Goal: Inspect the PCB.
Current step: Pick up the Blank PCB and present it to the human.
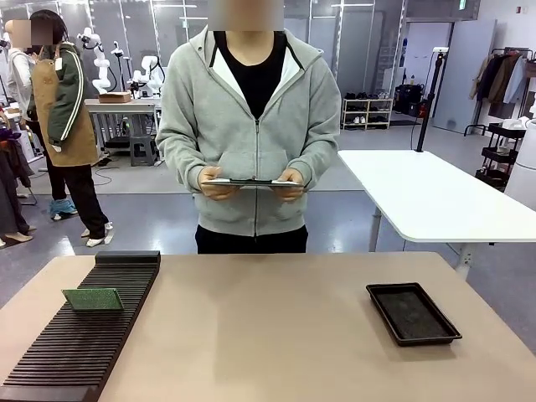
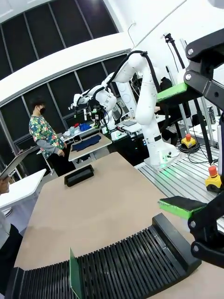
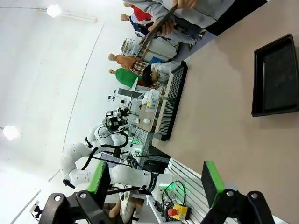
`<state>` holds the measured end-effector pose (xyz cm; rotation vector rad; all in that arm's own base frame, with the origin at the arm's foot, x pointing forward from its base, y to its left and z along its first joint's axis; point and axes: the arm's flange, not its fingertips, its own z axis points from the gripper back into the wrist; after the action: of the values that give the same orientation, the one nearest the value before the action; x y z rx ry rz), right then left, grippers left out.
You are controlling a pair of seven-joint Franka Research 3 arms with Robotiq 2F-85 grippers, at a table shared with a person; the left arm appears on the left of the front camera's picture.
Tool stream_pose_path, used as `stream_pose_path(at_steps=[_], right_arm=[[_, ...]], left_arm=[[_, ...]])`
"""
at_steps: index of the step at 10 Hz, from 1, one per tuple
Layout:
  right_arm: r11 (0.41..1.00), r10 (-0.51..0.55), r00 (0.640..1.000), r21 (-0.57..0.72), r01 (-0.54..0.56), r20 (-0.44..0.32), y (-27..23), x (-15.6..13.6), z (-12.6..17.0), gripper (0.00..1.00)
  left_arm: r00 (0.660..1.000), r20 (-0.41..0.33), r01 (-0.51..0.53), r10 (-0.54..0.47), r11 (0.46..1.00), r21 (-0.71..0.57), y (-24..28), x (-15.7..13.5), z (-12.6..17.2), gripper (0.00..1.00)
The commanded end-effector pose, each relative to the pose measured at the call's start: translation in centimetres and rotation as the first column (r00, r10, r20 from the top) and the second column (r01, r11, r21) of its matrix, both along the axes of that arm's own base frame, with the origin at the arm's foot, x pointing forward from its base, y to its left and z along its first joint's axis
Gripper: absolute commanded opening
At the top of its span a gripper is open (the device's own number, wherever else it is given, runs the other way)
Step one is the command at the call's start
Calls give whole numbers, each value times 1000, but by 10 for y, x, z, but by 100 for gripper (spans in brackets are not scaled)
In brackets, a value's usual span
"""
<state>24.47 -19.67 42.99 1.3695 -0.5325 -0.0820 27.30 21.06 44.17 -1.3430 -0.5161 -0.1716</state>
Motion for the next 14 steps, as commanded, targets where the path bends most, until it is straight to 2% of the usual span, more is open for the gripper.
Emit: stream_pose_path(at_steps=[1,2,3,4,6,8,9,10,12,13,14], right_arm=[[1000,5,1000,6,-5,6,0,-1,2,100],[1000,5,1000,6,-5,6,0,-1,2,100],[1000,5,1000,6,-5,6,0,-1,2,100],[1000,5,1000,6,-5,6,0,-1,2,100],[1000,5,1000,6,-5,6,0,-1,2,100],[1000,5,1000,6,-5,6,0,-1,2,100],[1000,5,1000,6,-5,6,0,-1,2,100],[1000,5,1000,6,-5,6,0,-1,2,100],[1000,5,1000,6,-5,6,0,-1,2,100],[1000,5,1000,6,-5,6,0,-1,2,100],[1000,5,1000,6,-5,6,0,-1,2,100]], left_arm=[[988,133,57,-81,983,173,-33,-2,26,100],[973,223,-29,-65,917,397,-63,-2,49,100],[942,306,-70,-140,807,586,-100,6,68,100],[911,354,-121,-213,681,722,-127,17,76,100],[857,339,-82,-389,546,834,-165,42,77,100],[794,298,-144,-529,313,939,-205,69,69,100],[805,253,-164,-536,209,964,-218,82,61,100],[803,211,-138,-557,170,976,-226,90,51,100],[791,214,-133,-573,181,974,-231,93,45,100],[771,205,-102,-603,200,974,-229,87,46,100],[773,216,-129,-597,185,974,-234,98,49,100]])
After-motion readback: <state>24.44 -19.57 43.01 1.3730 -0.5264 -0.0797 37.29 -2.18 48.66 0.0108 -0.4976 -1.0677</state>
